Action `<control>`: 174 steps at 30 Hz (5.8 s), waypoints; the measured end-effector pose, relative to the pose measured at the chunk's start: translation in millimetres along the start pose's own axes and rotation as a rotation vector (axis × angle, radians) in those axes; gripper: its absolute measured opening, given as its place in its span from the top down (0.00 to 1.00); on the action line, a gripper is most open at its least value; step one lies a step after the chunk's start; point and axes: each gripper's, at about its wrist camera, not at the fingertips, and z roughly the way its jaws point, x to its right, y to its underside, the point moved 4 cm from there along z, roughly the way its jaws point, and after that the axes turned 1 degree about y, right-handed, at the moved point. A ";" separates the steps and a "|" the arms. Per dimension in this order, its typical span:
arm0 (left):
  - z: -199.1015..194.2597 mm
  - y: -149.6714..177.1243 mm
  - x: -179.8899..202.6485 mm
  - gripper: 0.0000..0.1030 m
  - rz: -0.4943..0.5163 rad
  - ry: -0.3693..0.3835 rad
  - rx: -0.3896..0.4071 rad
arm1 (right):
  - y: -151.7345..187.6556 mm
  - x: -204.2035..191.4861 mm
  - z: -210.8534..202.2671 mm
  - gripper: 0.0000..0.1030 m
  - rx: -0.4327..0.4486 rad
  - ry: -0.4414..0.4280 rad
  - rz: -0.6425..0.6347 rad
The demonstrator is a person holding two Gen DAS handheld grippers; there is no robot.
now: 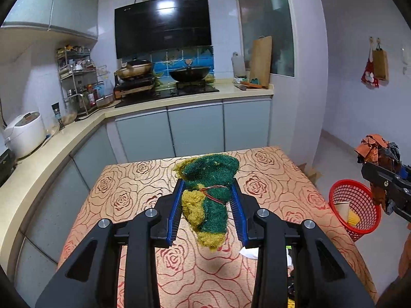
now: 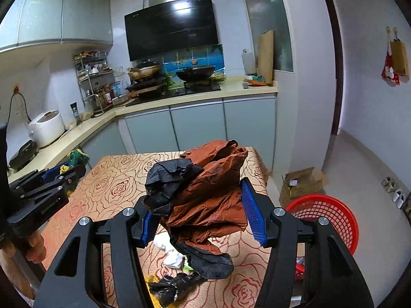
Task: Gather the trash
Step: 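Carry the sponge and brown cloth with both tools over the red basket, then open both tools to drop the sponge and cloth into the basket, then move both tools back over the table toward the white tissue and snack bag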
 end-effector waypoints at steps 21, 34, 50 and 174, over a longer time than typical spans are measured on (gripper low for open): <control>10.0 -12.1 76.5 0.67 0.049 0.124 0.014 | 4.4 57.2 -19.7 0.46 0.028 0.113 0.076; 23.4 -5.9 128.7 0.67 0.087 0.214 -0.008 | 13.8 102.3 -26.7 0.46 0.020 0.204 0.126; 48.1 -2.0 196.6 0.67 0.137 0.352 -0.059 | 34.6 151.4 -25.3 0.46 -0.013 0.294 0.191; 13.8 48.9 11.8 0.29 -0.050 0.173 -0.095 | 54.0 43.3 1.0 0.37 -0.125 0.096 0.068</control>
